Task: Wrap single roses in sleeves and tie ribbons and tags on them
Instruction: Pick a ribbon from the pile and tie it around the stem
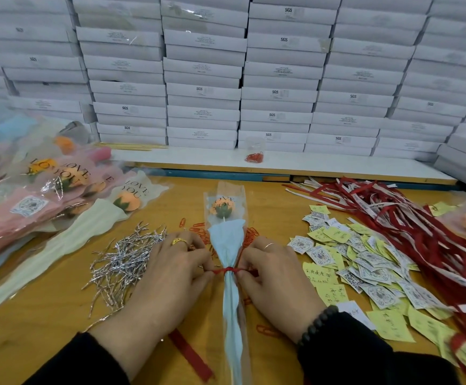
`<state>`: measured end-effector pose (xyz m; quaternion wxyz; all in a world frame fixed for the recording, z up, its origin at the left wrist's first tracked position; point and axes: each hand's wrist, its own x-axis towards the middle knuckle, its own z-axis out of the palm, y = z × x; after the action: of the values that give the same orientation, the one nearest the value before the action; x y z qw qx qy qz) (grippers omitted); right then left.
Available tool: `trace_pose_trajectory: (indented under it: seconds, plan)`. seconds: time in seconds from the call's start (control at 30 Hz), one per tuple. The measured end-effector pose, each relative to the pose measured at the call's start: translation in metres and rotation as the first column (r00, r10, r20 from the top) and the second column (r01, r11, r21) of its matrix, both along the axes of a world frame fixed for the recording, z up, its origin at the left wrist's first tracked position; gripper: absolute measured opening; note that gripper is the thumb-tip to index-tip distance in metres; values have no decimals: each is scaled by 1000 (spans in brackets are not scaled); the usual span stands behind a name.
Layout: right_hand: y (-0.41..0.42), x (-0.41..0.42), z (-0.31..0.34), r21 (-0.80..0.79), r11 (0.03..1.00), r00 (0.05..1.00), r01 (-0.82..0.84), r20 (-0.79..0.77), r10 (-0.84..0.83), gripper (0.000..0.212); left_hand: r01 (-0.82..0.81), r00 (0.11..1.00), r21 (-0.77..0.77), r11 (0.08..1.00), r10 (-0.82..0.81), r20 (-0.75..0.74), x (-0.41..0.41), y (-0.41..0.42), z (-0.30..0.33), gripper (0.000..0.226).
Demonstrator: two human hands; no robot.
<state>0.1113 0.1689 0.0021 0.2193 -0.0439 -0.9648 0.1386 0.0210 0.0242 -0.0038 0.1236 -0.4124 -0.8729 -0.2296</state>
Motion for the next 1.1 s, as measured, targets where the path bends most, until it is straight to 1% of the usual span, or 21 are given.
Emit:
trace_pose_trajectory:
  seconds: [0.1, 0.23, 0.3, 0.37, 0.43, 0.47, 0.5, 0.53, 0.57, 0.6, 0.63, 0.67, 0.7, 0.73, 0.77, 0.8, 0.83, 0.9, 1.0, 1.07, 1.1]
  plan:
    - [1, 2, 3, -52, 998, 1000, -28, 3, 28, 17, 7, 1000, 62, 998, -8, 11, -1, -3, 2, 15]
    - [0, 4, 3, -118, 993, 999, -33, 25, 36, 17, 9, 1000, 31, 999, -8, -7, 1, -5, 4, 16]
    - [1, 4, 2, -182, 983, 1000, -27, 7, 28, 17, 41, 998, 67, 997, -45, 49, 3, -6, 8, 18]
    - [3, 3, 2, -229, 973, 1000, -16, -17, 13, 19, 80, 978, 144, 986, -105, 179, 3, -8, 12, 19]
    - [6, 2, 1, -251, 968, 1000, 8, -22, -14, 17, 87, 910, 304, 949, -200, 363, 2, -11, 17, 12]
    - [8, 2, 1, -256, 967, 999, 22, -22, -29, 17, 75, 845, 407, 910, -275, 458, 2, -13, 20, 6]
    - [9, 3, 1, -260, 965, 999, 33, -22, -40, 16, 56, 773, 488, 871, -347, 531, 1, -15, 23, 10]
    - [9, 3, 1, -264, 964, 999, 39, -24, -47, 15, 42, 704, 529, 847, -401, 586, 1, -16, 25, 16]
    - [9, 3, 1, -266, 963, 998, 47, -25, -55, 14, 49, 658, 528, 848, -425, 621, 0, -18, 27, 21]
    - [9, 3, 1, -269, 962, 997, 56, -26, -66, 13, 70, 641, 497, 865, -421, 642, 1, -19, 28, 22]
    - [8, 3, 1, -279, 958, 997, 66, -29, -77, 13, 112, 657, 433, 895, -393, 643, 2, -19, 29, 21]
    - [7, 3, 1, -300, 951, 996, 73, -32, -87, 13, 159, 715, 328, 931, -337, 612, 2, -19, 28, 18]
    - [7, 4, 2, -329, 941, 995, 77, -36, -94, 13, 188, 795, 196, 962, -266, 545, 1, -18, 26, 16]
    - [7, 4, 2, -356, 931, 994, 78, -38, -98, 13, 179, 866, 71, 981, -191, 461, 0, -18, 24, 16]
    - [7, 5, 3, -373, 925, 995, 74, -38, -95, 14, 139, 917, -12, 990, -124, 380, -2, -17, 22, 18]
    - [7, 5, 3, -377, 924, 995, 66, -40, -87, 13, 90, 946, -38, 995, -73, 316, -3, -17, 20, 21]
    - [6, 5, 3, -372, 927, 996, 54, -43, -76, 13, 40, 963, -29, 999, -30, 268, -4, -16, 19, 22]
    - [3, 5, 2, -351, 936, 998, 30, -45, -49, 14, -56, 978, 25, 998, 50, 202, -5, -14, 18, 18]
    - [-1, 5, 1, -305, 952, 1000, 4, -11, -8, 21, -148, 981, 151, 977, 126, 150, -5, -12, 16, 8]
    - [-2, 5, 1, -281, 960, 1000, -10, 7, 13, 25, -161, 977, 265, 951, 116, 176, -5, -8, 14, 7]
    - [-2, 5, 1, -277, 961, 1000, -17, 10, 21, 25, -168, 968, 348, 922, 88, 233, -3, -4, 13, 10]
